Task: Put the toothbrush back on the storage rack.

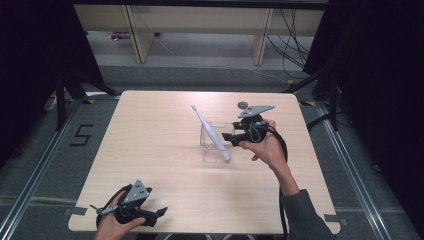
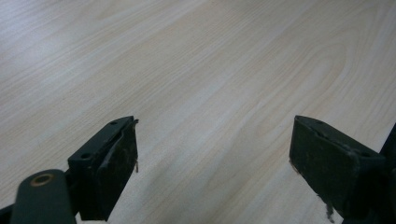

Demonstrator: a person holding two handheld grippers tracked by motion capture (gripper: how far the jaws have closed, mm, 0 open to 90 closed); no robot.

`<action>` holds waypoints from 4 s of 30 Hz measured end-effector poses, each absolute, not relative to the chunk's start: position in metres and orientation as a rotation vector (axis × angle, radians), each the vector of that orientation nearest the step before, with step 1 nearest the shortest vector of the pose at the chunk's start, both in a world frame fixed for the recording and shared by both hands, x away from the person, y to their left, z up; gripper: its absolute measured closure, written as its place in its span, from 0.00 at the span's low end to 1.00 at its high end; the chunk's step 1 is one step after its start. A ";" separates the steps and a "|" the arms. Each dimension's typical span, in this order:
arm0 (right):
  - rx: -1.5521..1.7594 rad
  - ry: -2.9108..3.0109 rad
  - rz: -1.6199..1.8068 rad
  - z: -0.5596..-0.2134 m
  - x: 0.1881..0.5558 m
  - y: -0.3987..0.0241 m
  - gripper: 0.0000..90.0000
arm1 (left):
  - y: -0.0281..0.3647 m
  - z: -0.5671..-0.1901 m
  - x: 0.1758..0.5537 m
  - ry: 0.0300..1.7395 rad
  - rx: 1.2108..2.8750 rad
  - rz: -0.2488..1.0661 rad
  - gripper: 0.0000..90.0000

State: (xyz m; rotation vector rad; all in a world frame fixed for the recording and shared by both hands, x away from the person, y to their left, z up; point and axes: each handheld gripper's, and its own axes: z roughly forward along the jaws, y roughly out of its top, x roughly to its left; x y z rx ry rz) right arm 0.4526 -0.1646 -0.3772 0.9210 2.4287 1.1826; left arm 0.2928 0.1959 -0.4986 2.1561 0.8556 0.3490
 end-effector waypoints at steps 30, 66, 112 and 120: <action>0.972 2.387 1.145 -0.388 0.435 -0.207 0.38 | 0.196 -0.499 0.292 0.854 2.150 0.353 0.16; 1.091 2.344 1.164 -0.429 0.390 -0.237 0.33 | 0.194 -0.501 0.292 0.869 2.140 0.345 0.16; 1.107 2.368 1.181 -0.467 0.343 -0.249 0.31 | 0.196 -0.500 0.293 0.856 2.169 0.356 0.16; 1.093 2.371 1.177 -0.471 0.336 -0.255 0.31 | 0.195 -0.501 0.293 0.866 2.157 0.357 0.16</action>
